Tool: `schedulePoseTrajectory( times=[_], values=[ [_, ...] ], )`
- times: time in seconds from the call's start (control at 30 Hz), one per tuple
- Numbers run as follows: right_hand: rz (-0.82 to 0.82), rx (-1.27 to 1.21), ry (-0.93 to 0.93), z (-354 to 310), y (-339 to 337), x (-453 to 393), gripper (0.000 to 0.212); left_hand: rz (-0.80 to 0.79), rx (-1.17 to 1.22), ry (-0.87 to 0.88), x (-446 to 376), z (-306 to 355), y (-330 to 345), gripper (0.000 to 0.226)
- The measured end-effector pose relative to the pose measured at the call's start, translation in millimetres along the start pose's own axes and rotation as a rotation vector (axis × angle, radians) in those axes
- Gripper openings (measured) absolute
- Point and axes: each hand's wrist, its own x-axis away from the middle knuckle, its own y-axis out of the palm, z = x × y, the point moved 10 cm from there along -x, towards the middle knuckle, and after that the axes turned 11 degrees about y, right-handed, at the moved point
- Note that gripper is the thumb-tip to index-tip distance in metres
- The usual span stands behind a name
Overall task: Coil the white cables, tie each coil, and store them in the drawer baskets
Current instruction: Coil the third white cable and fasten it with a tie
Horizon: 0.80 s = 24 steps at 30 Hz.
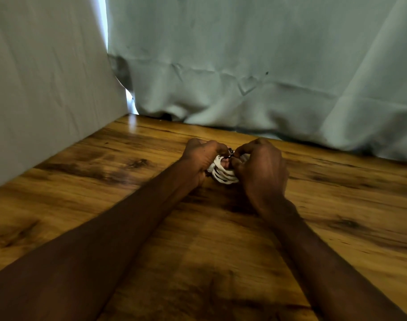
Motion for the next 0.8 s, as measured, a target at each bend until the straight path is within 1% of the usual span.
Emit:
schedulePoseTrajectory(
  times=[0.07,0.17,0.2,0.33,0.43,0.47,0.6,0.7,0.8],
  values=[
    [-0.003,0.031,-0.019,-3,0,1,0.026,0.0,0.004,-0.003,1,0,1,0.038],
    [-0.013,0.057,-0.05,-6,2,1,0.024,-0.001,-0.001,-0.019,-2,-4,0,0.048],
    [-0.02,0.059,-0.063,-7,4,1,0.024,0.003,-0.007,-0.021,-3,-4,-1,0.047],
    [-0.03,0.074,-0.107,-9,7,-2,0.021,0.013,-0.027,-0.033,-2,-4,-3,0.033],
    [-0.061,0.016,-0.084,-6,8,-3,0.021,0.02,0.001,-0.026,-1,-3,-3,0.012],
    [-0.075,-0.02,-0.067,-4,8,-2,0.021,0.015,0.012,-0.025,-1,-3,-2,0.01],
    [-0.063,-0.071,-0.052,0,6,-5,0.019,-0.049,-0.009,-0.006,-7,-7,2,0.018],
    [-0.041,-0.103,-0.046,3,2,-9,0.016,-0.16,-0.003,-0.033,-8,-11,10,0.025],
    [-0.024,-0.154,-0.024,11,1,-12,0.019,-0.256,0.047,-0.035,-6,-13,22,0.026]
  ],
)
